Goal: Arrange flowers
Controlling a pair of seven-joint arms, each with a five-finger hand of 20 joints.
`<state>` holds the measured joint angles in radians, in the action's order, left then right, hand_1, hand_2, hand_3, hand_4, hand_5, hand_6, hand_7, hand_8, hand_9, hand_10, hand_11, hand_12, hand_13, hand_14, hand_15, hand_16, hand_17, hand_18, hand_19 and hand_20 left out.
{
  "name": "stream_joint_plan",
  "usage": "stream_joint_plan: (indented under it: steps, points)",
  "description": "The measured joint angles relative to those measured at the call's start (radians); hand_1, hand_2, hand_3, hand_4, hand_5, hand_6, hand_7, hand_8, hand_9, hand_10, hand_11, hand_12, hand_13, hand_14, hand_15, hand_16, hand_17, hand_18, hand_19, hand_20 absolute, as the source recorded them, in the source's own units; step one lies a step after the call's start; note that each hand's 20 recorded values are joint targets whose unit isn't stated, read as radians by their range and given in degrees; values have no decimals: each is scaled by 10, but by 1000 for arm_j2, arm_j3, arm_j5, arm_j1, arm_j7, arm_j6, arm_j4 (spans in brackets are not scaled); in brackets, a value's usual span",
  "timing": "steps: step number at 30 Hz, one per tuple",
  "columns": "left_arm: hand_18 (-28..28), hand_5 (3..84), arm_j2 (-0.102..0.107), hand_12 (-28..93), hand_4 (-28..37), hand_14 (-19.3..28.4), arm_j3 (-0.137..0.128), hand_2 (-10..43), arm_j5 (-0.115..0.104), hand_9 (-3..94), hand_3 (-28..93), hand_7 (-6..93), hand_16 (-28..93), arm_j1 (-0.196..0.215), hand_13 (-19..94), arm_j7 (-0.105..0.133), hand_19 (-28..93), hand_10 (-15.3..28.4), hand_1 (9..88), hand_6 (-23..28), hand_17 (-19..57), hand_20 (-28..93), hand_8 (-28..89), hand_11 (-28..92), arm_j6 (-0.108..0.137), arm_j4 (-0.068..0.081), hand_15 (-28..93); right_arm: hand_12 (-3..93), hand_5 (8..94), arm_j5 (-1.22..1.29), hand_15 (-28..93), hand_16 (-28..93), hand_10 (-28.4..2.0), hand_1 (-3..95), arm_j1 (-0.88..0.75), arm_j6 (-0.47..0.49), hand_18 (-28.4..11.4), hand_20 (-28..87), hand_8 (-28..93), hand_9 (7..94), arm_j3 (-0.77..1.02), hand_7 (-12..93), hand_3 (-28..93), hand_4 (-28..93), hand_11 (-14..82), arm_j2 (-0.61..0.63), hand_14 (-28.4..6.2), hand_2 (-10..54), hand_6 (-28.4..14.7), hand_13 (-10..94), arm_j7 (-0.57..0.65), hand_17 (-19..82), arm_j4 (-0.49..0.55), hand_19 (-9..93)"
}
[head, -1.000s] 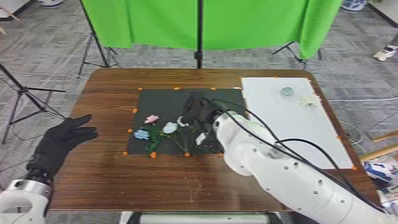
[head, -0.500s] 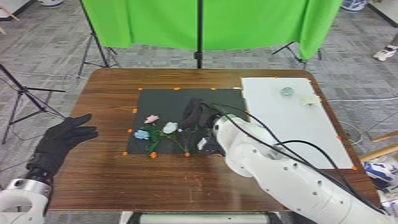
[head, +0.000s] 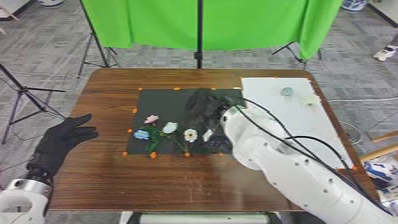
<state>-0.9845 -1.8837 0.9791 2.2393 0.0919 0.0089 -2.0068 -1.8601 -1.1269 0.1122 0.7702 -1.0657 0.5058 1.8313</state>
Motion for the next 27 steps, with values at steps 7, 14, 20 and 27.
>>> stream_joint_plan:
  steps: [7,14,20,27]
  points:
    - [158,452,-2,117,-283,205,-8,199,0,489,666,51,-1,17,414,1,188,167,158,79,102,188,-45,170,5,-12,211,161,511,-214,595,311,-171,370,-14,-317,-179,493,-74,516,175,102,641,-166,65,129,-43,-95,-12,836,1,532,121,932]
    - [157,453,-12,117,-283,206,-18,198,1,489,666,51,-1,31,413,6,188,167,158,79,102,188,-45,170,4,-18,210,164,474,-187,621,295,-191,347,46,-89,-193,493,-61,452,361,84,627,-158,55,209,-67,-95,-24,793,151,500,-30,930]
    - [157,452,-15,117,-283,206,-17,199,2,489,665,51,0,28,413,5,188,167,158,78,102,188,-45,170,7,-18,210,167,469,-149,625,288,-195,343,90,57,-200,488,-61,441,315,86,628,-157,52,244,-74,-95,-23,784,209,489,-242,926]
    - [157,452,-18,117,-283,206,-17,198,3,488,665,51,0,29,412,2,188,167,157,78,102,188,-45,169,5,-19,208,170,464,-205,629,281,-194,346,81,57,-200,483,-63,442,235,92,633,-158,53,234,-76,-95,-17,782,248,487,-379,926]
